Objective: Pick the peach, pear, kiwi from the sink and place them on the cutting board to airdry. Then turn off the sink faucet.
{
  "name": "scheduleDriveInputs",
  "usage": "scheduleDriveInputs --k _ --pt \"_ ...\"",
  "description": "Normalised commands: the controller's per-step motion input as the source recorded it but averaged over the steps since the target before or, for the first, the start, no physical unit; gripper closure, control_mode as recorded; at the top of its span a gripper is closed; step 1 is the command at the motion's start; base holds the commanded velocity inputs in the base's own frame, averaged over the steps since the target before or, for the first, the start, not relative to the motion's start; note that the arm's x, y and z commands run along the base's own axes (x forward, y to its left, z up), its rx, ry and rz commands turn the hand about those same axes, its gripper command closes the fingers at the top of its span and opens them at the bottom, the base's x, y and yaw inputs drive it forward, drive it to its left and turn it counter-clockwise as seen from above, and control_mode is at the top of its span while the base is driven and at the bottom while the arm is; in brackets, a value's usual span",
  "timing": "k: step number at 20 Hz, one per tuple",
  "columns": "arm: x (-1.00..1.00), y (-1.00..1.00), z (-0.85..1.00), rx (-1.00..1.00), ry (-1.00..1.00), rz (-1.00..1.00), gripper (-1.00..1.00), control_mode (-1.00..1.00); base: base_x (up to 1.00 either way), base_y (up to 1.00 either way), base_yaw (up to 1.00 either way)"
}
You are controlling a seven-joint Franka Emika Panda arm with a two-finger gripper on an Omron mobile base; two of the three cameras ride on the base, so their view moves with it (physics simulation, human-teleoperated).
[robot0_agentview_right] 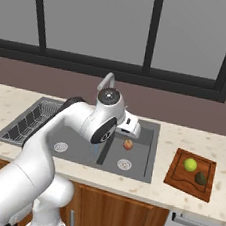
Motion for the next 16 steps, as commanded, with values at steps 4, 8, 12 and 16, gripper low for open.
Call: scheduleDriveInputs --k 4,8,12,16 --pt "0.18 0.19 0.00 0.01 0.00 -0.03 -1.00 -1.00 0.00 0.00 0.00" --pt "0.21 0.08 -0.11 0.03 0.00 0.00 -1.00 -1.00 0.00 0.00 0.00" --pt "0.29 0.01 -0.19 0.01 0.00 0.00 -1.00 -1.00 0.00 0.00 0.00" --pt "0.30 0.00 -0.16 0.00 0.00 0.00 -1.00 -1.00 0.00 0.00 0.00"
